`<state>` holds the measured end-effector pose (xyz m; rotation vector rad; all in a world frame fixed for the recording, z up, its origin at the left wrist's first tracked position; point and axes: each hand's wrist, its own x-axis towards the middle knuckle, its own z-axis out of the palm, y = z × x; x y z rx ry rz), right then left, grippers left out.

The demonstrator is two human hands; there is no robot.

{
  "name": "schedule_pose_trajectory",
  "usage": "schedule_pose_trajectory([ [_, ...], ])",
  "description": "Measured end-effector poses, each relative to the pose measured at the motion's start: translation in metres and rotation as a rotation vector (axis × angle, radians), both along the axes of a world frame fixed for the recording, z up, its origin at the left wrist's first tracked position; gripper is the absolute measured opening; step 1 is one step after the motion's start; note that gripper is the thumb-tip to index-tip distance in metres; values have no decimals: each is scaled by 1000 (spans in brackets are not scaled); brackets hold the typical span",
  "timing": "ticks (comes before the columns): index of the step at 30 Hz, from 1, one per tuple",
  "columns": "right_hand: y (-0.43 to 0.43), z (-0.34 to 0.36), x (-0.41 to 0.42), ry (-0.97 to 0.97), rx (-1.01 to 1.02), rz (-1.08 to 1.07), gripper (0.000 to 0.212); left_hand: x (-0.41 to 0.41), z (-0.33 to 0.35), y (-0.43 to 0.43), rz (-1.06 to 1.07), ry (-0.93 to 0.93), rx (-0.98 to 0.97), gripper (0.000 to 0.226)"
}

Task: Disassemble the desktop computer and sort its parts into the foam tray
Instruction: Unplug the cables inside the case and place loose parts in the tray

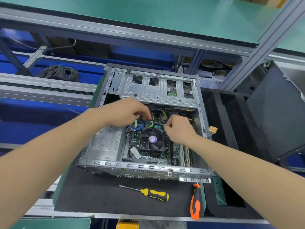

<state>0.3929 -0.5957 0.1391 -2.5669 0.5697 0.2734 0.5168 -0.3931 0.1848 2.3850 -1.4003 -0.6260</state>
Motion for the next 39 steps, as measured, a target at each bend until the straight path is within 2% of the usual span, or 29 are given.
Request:
schedule_pose_trajectory([
  [2, 2, -6, 9, -5, -37, 21, 25, -2, -11, -8, -136, -207, 145, 65],
  [4, 5, -12, 17, 33, -79, 62, 36, -3, -19, -14, -189, -333, 227, 75],
  [7, 8, -22, 27, 73, -116, 54, 46, 0, -22, -24, -229, -354, 316, 79],
  [10, 11, -27, 37, 71, -183, 70, 46, 0, -26, -36, -231, -376, 418, 73],
  [14, 14, -31, 51, 93, -148, 41, 45, 1, -29, -43, -168, -321, 433, 57],
  [18, 11, -40, 55, 52, 5, -89, 39, 5, -30, -45, -72, -270, 383, 42],
  [20, 8, -43, 55, -14, 57, -137, 31, 4, -32, -45, -70, -280, 398, 45],
  [22, 8, -44, 54, -35, 23, -124, 29, 4, -36, -45, -86, -306, 429, 53],
  [29, 8, -47, 61, 95, -102, -61, 43, 10, -39, -56, -67, -255, 533, 79],
  [34, -2, -49, 60, 83, -99, -8, 44, 16, -40, -55, -43, -218, 451, 60],
  [39, -2, -51, 59, 71, -94, -6, 40, 17, -44, -54, -17, -200, 450, 65],
])
